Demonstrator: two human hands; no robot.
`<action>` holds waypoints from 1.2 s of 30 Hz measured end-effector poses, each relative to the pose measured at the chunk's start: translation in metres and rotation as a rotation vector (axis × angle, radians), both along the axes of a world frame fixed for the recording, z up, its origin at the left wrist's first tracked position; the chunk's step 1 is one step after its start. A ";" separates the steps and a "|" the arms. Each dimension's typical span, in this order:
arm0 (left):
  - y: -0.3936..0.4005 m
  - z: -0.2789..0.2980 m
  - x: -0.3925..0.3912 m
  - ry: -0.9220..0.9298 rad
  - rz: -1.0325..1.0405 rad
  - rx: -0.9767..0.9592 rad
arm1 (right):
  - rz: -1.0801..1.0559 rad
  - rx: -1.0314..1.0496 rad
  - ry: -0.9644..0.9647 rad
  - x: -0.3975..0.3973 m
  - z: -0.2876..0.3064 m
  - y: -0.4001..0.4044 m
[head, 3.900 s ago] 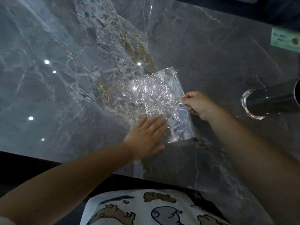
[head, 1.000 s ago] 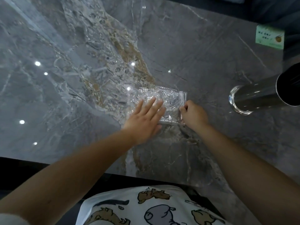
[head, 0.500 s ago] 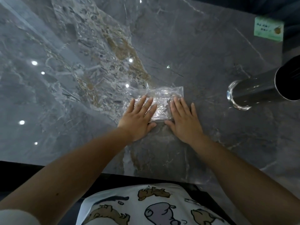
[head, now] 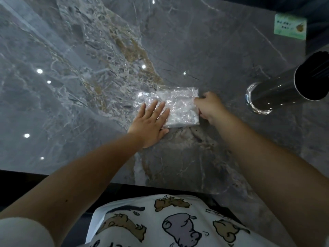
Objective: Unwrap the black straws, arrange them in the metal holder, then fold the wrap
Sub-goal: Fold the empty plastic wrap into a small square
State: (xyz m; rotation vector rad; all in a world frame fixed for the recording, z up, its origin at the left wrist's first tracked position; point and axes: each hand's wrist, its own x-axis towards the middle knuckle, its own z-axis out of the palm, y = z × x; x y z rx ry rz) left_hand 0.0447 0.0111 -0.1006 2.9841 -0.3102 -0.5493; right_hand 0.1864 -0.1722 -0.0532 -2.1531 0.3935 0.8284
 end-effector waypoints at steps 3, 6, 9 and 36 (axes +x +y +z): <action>0.003 0.004 0.001 0.013 -0.007 -0.029 | 0.004 0.080 0.126 0.001 0.004 -0.009; 0.009 0.006 0.001 0.037 -0.040 -0.043 | 0.036 0.119 0.166 -0.007 0.006 -0.017; 0.015 0.010 -0.001 0.058 -0.079 -0.044 | 0.046 0.133 0.146 -0.020 0.007 -0.025; -0.205 0.048 0.049 0.054 -0.368 -0.287 | -0.757 0.078 -0.218 -0.165 0.042 -0.321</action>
